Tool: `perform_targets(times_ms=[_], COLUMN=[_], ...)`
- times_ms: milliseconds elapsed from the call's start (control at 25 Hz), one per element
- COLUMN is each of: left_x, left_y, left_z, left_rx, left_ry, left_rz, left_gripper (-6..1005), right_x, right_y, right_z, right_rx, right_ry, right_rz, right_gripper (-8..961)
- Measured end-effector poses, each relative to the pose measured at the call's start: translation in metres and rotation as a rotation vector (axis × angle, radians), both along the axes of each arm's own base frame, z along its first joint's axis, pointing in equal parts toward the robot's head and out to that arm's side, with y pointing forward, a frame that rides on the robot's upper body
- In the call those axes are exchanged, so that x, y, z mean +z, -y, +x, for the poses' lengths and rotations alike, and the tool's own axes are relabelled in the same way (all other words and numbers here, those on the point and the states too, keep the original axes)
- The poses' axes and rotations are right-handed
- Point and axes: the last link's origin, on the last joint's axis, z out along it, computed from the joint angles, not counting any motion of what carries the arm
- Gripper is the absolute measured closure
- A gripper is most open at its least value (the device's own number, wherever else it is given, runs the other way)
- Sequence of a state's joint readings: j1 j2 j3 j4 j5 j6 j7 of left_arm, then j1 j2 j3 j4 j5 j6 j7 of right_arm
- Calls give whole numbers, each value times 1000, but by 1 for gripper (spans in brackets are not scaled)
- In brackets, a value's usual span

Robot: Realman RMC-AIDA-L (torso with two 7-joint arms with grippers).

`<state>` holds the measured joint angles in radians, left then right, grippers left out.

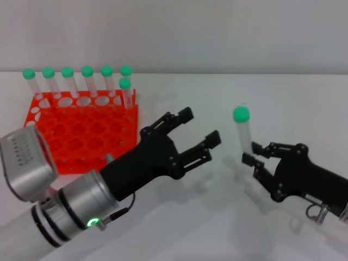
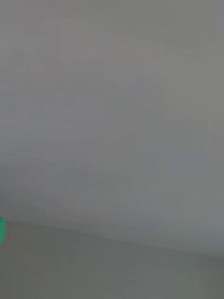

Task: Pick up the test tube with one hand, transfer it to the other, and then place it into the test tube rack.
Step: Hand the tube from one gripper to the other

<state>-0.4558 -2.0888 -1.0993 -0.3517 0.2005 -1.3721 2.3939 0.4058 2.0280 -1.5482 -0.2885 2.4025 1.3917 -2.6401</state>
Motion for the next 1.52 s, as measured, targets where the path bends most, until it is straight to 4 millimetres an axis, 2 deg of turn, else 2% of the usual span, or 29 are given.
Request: perform_targets(times_ms=[320,520,760,960,1280,1520], left_x=[-16,-21,-22,-22,-23,-24], left_y=[-6,-6,-5,-7,-11,-11], left_z=[19,23,26,26,29,30], left_rx=[-65,-69,-95,-89,-76,-79], left_ry=[-65,-89,-103,-105,-110,-114], left_rz=[-44,-54,-23,-18,-13,-16], left_gripper=[166,166,252,496,669,674], right_x=[-6,-6,-7,-7,-8,-9], right_y=[4,4,5,5,6,5], right_z=[-4,-4,-2,-2,-2,-3], right_rx=[25,25,17,19,25,30], right_ry=[10,10,10,14,19,24], right_rz=[-40,-41,-44,-46,-51,-54], right_gripper=[751,738,722,708,686,670])
